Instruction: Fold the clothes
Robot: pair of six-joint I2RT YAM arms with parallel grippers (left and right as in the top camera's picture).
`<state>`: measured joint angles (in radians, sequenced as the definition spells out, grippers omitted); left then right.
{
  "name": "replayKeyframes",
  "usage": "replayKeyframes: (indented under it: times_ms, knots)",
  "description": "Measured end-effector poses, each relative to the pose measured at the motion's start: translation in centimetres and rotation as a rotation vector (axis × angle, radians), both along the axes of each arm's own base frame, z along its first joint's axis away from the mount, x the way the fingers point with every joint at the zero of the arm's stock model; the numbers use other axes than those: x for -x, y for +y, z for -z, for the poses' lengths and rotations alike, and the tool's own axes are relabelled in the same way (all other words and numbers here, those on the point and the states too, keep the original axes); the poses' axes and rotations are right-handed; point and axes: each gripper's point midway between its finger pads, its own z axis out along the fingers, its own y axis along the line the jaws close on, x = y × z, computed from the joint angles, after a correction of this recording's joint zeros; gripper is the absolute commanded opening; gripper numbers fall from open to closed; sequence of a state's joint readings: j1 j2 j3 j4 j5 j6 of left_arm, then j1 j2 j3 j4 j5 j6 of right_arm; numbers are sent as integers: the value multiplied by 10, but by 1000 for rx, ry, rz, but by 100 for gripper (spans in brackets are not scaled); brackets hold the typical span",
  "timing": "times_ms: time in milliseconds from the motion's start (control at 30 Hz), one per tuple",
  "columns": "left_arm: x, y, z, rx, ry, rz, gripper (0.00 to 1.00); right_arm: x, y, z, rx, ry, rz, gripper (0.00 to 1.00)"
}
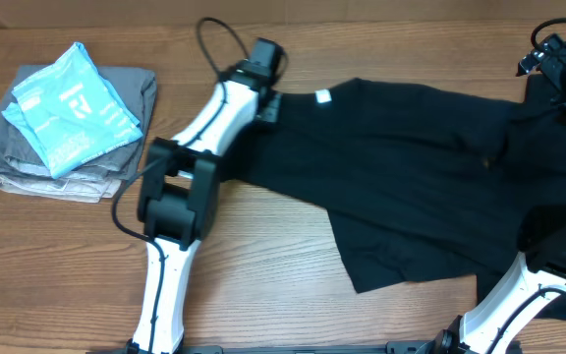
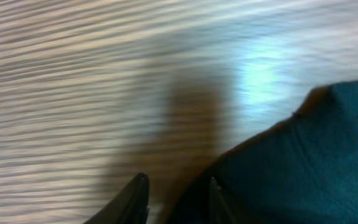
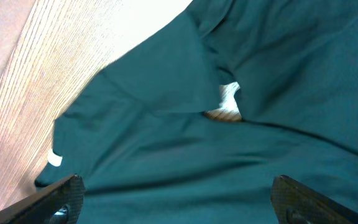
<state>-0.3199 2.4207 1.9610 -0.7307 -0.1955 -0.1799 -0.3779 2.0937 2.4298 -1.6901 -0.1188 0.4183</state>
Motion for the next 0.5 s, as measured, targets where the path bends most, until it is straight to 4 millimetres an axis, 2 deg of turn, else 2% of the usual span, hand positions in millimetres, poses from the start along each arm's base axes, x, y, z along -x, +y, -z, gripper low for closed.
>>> replayKeyframes:
  times_ms: [167,267,400,500]
  knots:
    - [-8,34,-2,42,18,-69,38,0,0,0,0,0,0,100]
    - [-13,45,-9,43,16,-89,39,0,0,0,0,-1,0,100]
    - [-32,38,-43,66,-51,-81,38,0,0,0,0,0,0,100]
    - [-45,10,-81,133,-120,-16,36,0,0,0,0,0,0,100]
